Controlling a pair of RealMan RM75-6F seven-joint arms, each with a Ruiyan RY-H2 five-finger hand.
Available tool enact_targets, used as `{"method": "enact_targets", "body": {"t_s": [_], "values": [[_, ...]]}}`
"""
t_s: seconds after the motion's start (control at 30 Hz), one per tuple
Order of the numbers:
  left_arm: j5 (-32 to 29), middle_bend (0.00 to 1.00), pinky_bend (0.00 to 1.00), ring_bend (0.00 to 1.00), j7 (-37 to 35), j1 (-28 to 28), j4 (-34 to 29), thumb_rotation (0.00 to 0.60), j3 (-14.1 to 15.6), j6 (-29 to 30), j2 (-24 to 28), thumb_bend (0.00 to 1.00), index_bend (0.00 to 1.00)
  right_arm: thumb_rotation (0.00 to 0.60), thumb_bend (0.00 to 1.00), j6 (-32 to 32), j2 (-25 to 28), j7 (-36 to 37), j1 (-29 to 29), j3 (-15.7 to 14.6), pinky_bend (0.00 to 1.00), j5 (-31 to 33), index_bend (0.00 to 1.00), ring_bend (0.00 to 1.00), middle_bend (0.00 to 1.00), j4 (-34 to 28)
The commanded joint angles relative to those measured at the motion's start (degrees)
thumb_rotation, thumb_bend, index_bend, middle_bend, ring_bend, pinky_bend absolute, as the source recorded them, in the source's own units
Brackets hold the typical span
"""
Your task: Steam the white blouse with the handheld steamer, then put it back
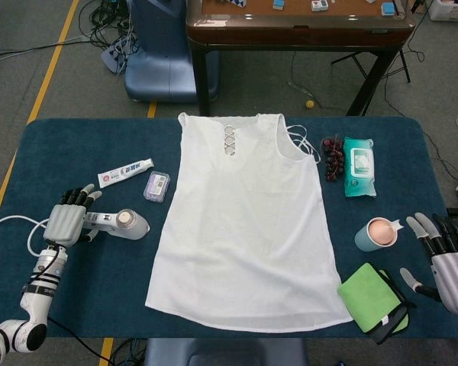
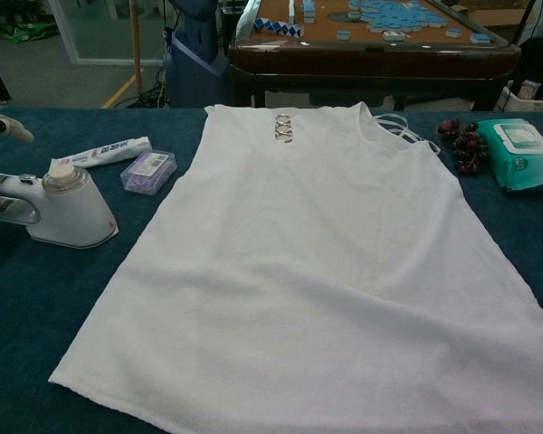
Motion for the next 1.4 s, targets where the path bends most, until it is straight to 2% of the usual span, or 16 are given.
{"method": "enact_targets", "body": {"t_s": [0.03,0.67,1.1,1.23,1.4], "values": [[0.0,0.11,0.09,0.11,-1.3,-1.0,3.8,0.600,0.1,-0.5,-2.1,0.20,0.19,0.600,0.26,0.0,0.0,0.1,-0.1,0.0,0.00,0.0,0.00,0.00,0.09,0.0],[1.5,0.22,0.12,0.20,-7.4,-3.4,18.0,0.600,0.8,-0.4,-8.8,0.20,0.28,0.600,0.26,-0.2,0.1,0.2,-0.3,0.0,0.00,0.8,0.00,0.00,0.09,0.1],[3.8,0.40,0.22,0.36,-14.7,-5.8,32.7,0.600,1.2,0.3,-15.9,0.20,0.47,0.600,0.26,0.1,0.1,0.7,-0.8,-0.1,0.00,1.3,0.00,0.00,0.09,0.3],[4.4,0.43,0.28,0.40,-16.5,-6.4,35.8,0.600,1.6,0.1,-17.3,0.20,0.54,0.600,0.26,0.1,0.1,0.8,-0.8,0.0,0.00,1.4,0.00,0.00,0.09,0.3],[5.3,0.46,0.31,0.41,-18.0,-6.7,37.6,0.600,2.3,0.4,-18.5,0.20,0.60,0.600,0.26,0.0,0.1,0.9,-0.9,-0.1,0.00,1.5,0.00,0.00,0.09,0.4]]}}
